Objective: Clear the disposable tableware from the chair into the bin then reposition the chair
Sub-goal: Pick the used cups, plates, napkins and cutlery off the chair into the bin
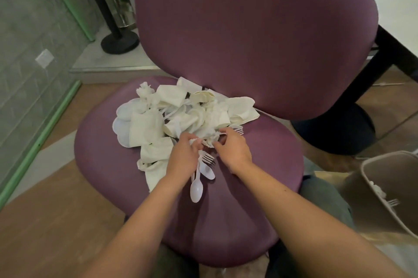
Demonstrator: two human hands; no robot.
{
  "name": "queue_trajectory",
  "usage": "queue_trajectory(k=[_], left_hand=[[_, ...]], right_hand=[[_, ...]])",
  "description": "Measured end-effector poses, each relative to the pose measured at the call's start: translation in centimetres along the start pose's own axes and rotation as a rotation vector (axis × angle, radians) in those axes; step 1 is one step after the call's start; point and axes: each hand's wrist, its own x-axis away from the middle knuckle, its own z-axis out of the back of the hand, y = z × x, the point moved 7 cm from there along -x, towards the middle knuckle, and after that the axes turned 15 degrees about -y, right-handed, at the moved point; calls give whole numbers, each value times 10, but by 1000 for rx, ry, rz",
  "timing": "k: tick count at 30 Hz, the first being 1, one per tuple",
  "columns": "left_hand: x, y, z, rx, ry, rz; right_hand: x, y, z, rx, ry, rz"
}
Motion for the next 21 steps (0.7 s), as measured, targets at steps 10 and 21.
queue_trajectory(k=[10,21], left_hand=[[2,-10,10,89,-50,-19],[0,9,-1,-3,-116,-97]], right_hand=[[-16,-4,-21,236,6,52],[17,-8,15,-83,183,242]])
